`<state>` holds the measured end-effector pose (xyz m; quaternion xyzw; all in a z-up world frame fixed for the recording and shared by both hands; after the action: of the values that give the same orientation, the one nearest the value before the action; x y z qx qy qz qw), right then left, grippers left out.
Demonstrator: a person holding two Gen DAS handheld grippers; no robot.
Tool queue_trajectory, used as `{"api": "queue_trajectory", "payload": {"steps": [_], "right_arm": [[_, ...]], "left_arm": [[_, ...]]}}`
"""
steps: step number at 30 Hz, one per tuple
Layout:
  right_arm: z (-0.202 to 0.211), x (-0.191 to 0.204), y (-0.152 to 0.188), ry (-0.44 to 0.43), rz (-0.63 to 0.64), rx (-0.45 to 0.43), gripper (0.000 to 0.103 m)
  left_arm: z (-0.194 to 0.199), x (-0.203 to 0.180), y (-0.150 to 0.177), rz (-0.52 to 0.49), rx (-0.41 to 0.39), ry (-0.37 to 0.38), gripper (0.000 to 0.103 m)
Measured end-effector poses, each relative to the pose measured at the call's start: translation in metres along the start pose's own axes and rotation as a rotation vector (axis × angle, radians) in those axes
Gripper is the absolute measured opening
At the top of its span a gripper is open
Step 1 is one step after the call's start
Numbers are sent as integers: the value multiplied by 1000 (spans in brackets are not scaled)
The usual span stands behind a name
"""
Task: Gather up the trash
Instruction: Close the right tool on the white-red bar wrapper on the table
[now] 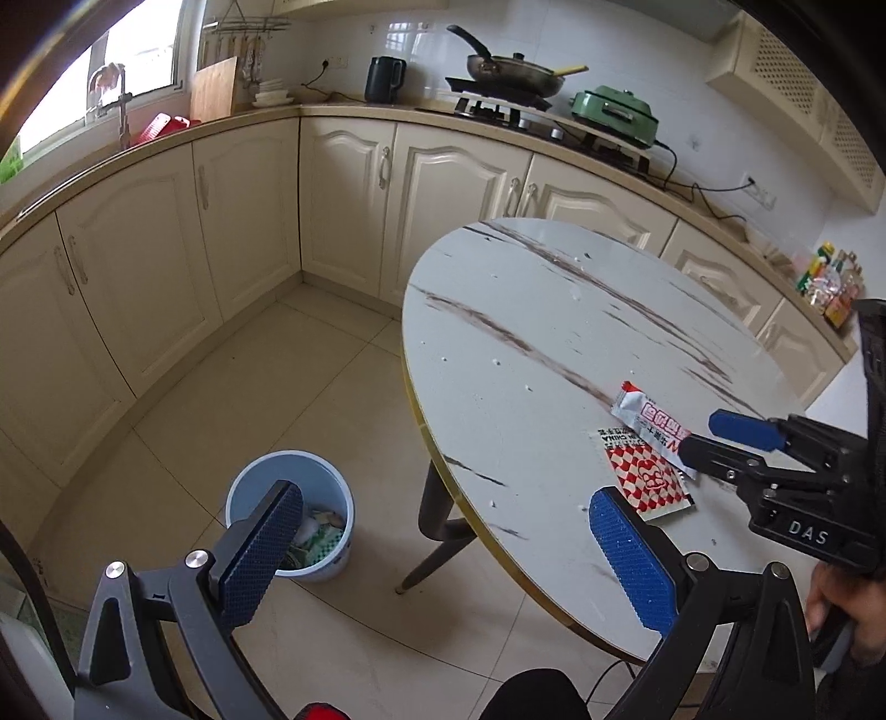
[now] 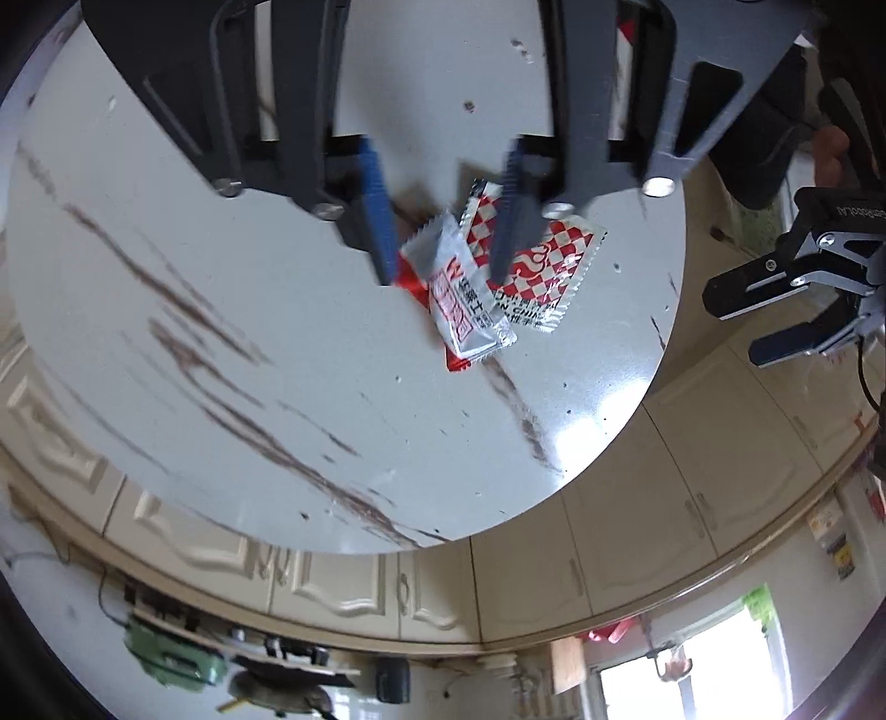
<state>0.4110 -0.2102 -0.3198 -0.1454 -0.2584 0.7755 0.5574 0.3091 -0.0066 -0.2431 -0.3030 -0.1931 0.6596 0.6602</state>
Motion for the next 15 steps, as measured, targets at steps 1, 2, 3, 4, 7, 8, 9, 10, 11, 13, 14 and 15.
{"api": "queue_trajectory", "payload": {"steps": [1, 2, 3, 4, 7, 8, 9, 10, 11, 13, 14, 15], "right_arm": [[-5, 0, -4, -6, 20, 8, 49], [-7, -1, -4, -7, 22, 16, 48], [-12, -2, -7, -17, 26, 34, 48], [-15, -1, -8, -25, 35, 39, 47], [-27, 2, -9, -58, 56, 63, 21], [-27, 3, -8, -54, 57, 57, 19], [-27, 3, -6, -47, 51, 48, 16], [-24, 2, -3, -41, 39, 38, 14], [-21, 0, 0, -32, 31, 28, 12], [-15, -8, 6, 3, 20, 20, 7], [-12, -11, 8, 7, 10, 13, 6], [-10, -13, 11, 11, 3, 16, 6]], "left_arm": [[1, 1, -1, 5, 0, 5, 102], [2, 2, -1, 10, 3, 8, 102], [3, 3, 0, 13, 7, 10, 102], [2, 3, -1, 11, 8, 15, 102], [1, 4, -2, 7, 18, 12, 102], [1, 4, 0, 8, 24, 14, 102], [-2, 2, -3, 6, 30, 19, 102], [-3, 1, -3, 6, 32, 26, 102], [-4, 1, -1, 8, 37, 33, 102], [-9, 0, -3, 12, 45, 44, 102], [-10, -1, -2, 14, 48, 50, 102], [-11, -2, -1, 16, 53, 51, 102]]}}
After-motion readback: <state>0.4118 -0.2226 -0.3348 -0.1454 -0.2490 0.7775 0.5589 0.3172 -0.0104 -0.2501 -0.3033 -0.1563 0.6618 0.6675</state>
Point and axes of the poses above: each gripper's, at about its wrist camera, not at the fingertips, and z roughly against the way its jaws point, x to its left, y to its underside, the point moved 5 cm from there along -z, roughly the way its jaws point, and after that the axes turned 4 degrees about -z, right-handed, at the moved point
